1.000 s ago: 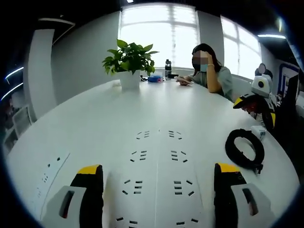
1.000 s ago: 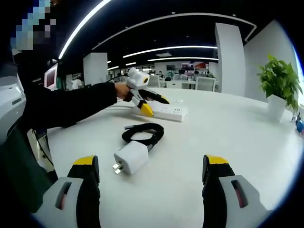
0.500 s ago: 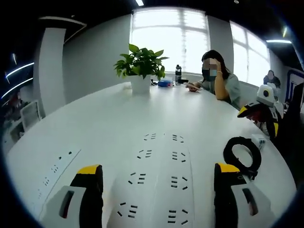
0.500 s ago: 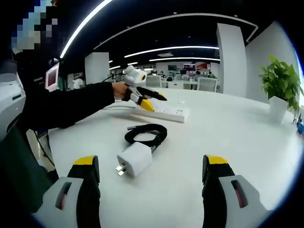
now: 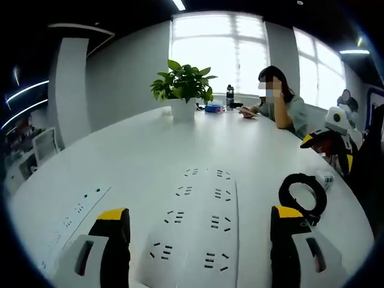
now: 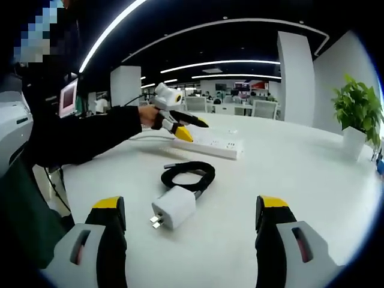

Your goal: Straighten the power strip on the desk, plug the charger into it

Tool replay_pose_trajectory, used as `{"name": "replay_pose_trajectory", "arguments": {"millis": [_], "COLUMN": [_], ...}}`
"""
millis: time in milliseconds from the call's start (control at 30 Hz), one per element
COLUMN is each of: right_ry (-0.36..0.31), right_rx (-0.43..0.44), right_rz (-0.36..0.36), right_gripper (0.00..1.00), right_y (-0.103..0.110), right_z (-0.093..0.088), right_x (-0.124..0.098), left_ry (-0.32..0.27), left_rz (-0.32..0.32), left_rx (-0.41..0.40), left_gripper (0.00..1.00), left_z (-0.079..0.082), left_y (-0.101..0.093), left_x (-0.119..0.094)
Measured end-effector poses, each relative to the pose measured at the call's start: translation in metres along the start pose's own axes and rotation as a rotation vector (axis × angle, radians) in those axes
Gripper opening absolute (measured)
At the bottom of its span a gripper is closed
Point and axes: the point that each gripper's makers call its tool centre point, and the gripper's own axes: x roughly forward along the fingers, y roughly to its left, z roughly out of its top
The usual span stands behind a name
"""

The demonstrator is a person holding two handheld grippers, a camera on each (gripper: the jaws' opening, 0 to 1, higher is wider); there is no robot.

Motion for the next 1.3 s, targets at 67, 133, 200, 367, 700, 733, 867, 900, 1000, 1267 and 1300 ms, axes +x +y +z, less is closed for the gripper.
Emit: {"name": "replay_pose_trajectory", "arguments": {"millis": [67,133,200,367,700,733,867,900,1000,1267,1300], "right_ry": [0.0,0.001,0.0,-0.001,-0.003,-0.004,-0.008,-0.007,-0.004,-0.006,-0.005], "right_rx": [-0.001,-0.002,-0.005,-0.01,-0.017,-0.017,-0.017,-0.019,-0.025,-0.03,-0.03], "right_rz": [0.0,0.0,0.002,0.013,0.019,0.019,0.025,0.026,0.025,0.028,0.028], "right_gripper": [0.9,0.9,0.9,0.9,0.9,0.9,0.9,0.9,0.9,0.9,0.9], "right_y": [0.0,-0.001,-0.001,0.001,0.003,0.003,0.006,0.007,0.008,0.011,0.011], "right_z": [0.001,0.001,0.003,0.004,0.007,0.008,0.009,0.01,0.01,0.013,0.012], "right_x": [0.0,0.0,0.001,0.005,0.006,0.006,0.006,0.006,0.006,0.007,0.007], "left_ry": [-0.003,-0.005,-0.001,-0.011,-0.031,-0.035,-0.046,-0.041,-0.027,-0.032,-0.034], "left_rz": [0.017,0.025,0.026,0.027,0.027,0.024,0.032,0.035,0.04,0.065,0.065], "left_rx": [0.007,0.003,0.004,-0.006,-0.019,-0.023,-0.029,-0.024,-0.012,-0.012,-0.013], "left_gripper": [0.99,0.99,0.99,0.99,0.99,0.99,0.99,0.99,0.99,0.99,0.99], "left_z": [0.0,-0.001,-0.003,-0.004,0.0,0.001,0.003,0.002,-0.001,-0.003,-0.003], "left_y": [0.001,-0.001,-0.003,-0.009,-0.021,-0.022,-0.027,-0.028,-0.03,-0.031,-0.03], "left_x": [-0.003,-0.006,-0.008,-0.013,-0.025,-0.027,-0.031,-0.032,-0.036,-0.049,-0.05]}}
